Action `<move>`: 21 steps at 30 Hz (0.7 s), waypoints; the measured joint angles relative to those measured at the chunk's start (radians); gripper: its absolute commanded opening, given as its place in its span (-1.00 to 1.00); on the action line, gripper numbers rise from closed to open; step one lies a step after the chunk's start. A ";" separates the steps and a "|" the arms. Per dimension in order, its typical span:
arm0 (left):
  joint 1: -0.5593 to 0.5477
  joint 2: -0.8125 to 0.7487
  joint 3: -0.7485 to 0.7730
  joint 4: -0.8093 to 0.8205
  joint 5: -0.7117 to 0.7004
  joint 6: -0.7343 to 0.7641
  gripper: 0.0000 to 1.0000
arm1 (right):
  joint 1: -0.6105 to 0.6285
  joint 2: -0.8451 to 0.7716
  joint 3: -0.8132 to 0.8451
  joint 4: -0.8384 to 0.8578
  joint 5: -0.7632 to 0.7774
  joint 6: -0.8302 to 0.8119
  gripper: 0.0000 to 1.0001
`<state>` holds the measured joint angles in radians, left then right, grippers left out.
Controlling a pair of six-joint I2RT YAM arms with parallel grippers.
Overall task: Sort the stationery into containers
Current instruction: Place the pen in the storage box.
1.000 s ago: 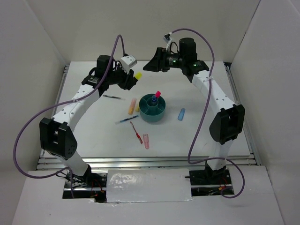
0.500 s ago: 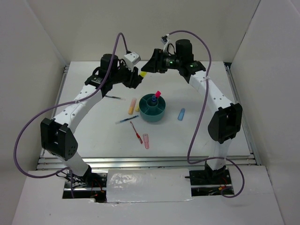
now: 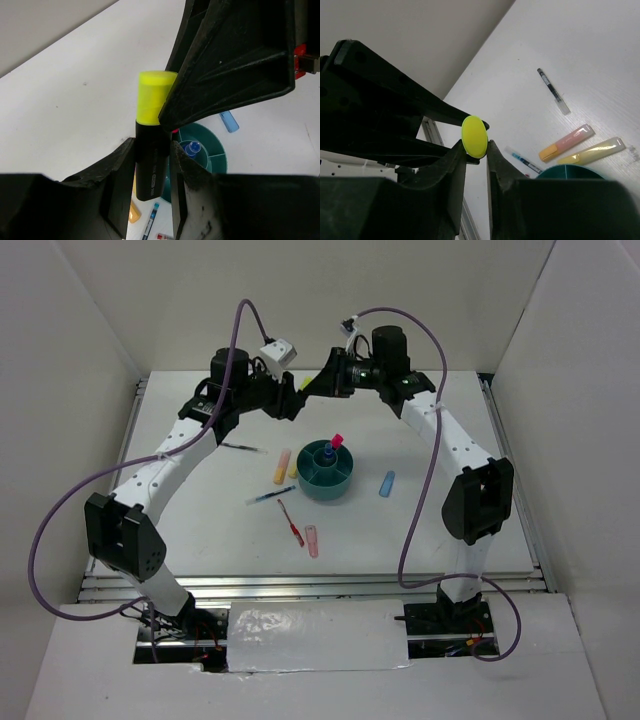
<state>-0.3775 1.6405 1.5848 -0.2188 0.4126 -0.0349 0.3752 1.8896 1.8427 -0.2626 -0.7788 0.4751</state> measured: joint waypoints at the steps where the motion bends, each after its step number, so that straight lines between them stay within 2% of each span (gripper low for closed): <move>1: 0.000 0.001 0.000 0.003 0.002 -0.001 -0.90 | 0.000 0.000 -0.001 0.007 -0.004 0.002 -0.65; 3: 0.002 0.001 0.000 0.005 0.005 -0.002 -0.89 | -0.003 0.000 -0.005 0.020 -0.012 0.007 -0.78; 5: 0.002 0.001 0.000 0.011 0.010 -0.003 -0.90 | -0.006 0.002 -0.005 0.031 -0.022 0.011 -0.78; 6: 0.002 0.001 0.000 0.014 0.011 -0.003 -0.90 | -0.008 0.004 -0.005 0.035 -0.027 0.016 -0.71; 7: 0.003 0.001 0.000 0.017 0.013 -0.002 -0.90 | -0.011 0.006 -0.005 0.041 -0.034 0.023 -0.47; 9: 0.004 0.001 0.000 0.019 0.019 -0.002 -0.90 | -0.016 0.013 -0.005 0.049 -0.049 0.039 -0.19; 15: 0.002 0.008 0.000 0.018 0.045 -0.003 -0.90 | -0.027 0.036 -0.004 0.081 -0.067 0.078 -0.11; 17: 0.002 0.011 0.000 0.018 0.059 -0.003 -0.90 | -0.029 0.037 -0.004 0.094 -0.071 0.088 -0.21; 18: 0.000 0.012 0.000 0.018 0.064 -0.003 -0.90 | -0.031 0.037 -0.004 0.099 -0.073 0.093 -0.41; 20: -0.003 0.016 0.001 0.018 0.070 -0.003 -0.86 | -0.035 0.037 -0.004 0.111 -0.080 0.103 -0.58; 21: -0.005 0.020 0.005 0.018 0.071 -0.003 -0.81 | -0.037 0.037 -0.004 0.114 -0.080 0.104 -0.74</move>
<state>-0.3820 1.6608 1.5894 -0.2005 0.4839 -0.0380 0.3382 1.9270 1.8385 -0.1486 -0.8589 0.5793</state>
